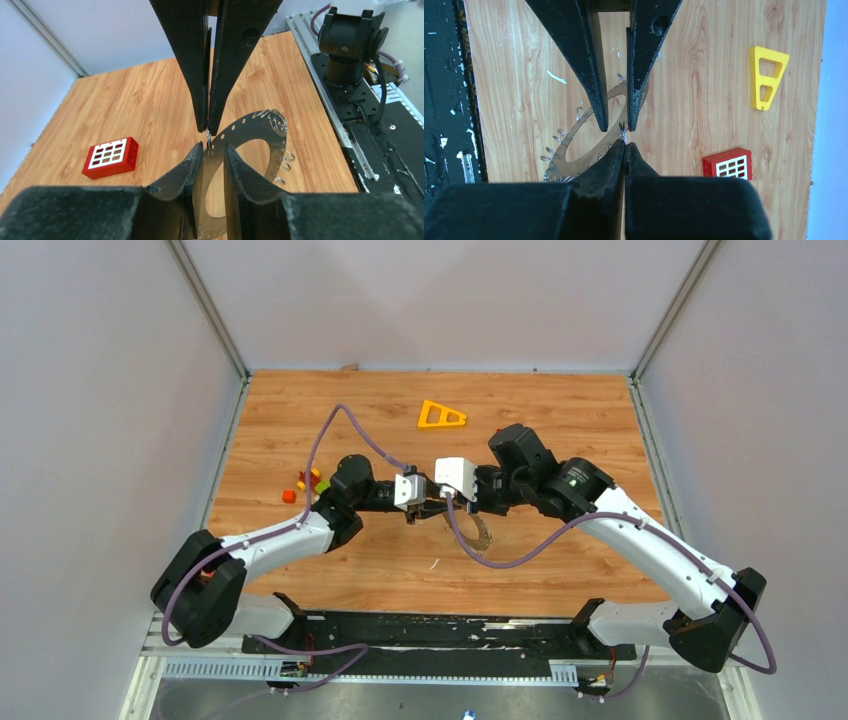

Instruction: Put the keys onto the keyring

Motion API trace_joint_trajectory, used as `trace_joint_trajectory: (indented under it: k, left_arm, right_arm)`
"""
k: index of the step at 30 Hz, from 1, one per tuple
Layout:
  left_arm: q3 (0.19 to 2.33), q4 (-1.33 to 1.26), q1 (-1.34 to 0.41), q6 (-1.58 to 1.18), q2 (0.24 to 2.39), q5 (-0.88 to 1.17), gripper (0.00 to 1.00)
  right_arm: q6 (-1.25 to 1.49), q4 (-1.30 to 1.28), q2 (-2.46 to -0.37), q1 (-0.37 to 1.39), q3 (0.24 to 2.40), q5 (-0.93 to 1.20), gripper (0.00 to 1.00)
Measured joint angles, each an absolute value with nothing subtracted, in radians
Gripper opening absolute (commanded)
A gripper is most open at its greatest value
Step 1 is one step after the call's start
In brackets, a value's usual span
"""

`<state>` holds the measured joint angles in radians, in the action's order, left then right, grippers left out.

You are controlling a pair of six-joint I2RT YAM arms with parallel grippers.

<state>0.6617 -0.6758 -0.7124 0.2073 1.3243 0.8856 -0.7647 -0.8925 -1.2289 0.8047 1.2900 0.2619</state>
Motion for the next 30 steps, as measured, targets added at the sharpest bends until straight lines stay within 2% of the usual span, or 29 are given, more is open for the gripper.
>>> trace_joint_trajectory:
  k: [8, 12, 15, 20, 22, 27, 30]
  left_arm:
    - [0.659, -0.759, -0.719, 0.150, 1.348, 0.884, 0.19]
    - [0.659, -0.776, -0.721, 0.135, 1.353, 0.880, 0.10]
    - [0.659, -0.779, -0.721, 0.128, 1.357, 0.877, 0.00]
    - [0.650, -0.780, -0.722, 0.117, 1.357, 0.871, 0.00]
    - [0.648, -0.779, -0.724, 0.117, 1.357, 0.864, 0.00]
    - [0.614, -0.816, -0.727, 0.087, 1.338, 0.828, 0.00]
    - [0.575, -0.892, -0.727, 0.017, 1.332, 0.816, 0.00]
  right_arm:
    - [-0.761, -0.883, -1.229, 0.805, 1.289, 0.262, 0.00]
    - [-0.761, -0.882, -1.229, 0.805, 1.289, 0.263, 0.00]
    - [-0.761, -0.881, -1.229, 0.805, 1.285, 0.263, 0.00]
    - [-0.761, -0.878, -1.229, 0.805, 1.275, 0.262, 0.00]
    - [-0.760, -0.877, -1.229, 0.804, 1.272, 0.261, 0.06]
    - [-0.731, -0.838, -1.197, 0.771, 1.237, 0.289, 0.30]
    - [-0.706, -0.796, -1.148, 0.719, 1.191, 0.339, 0.38]
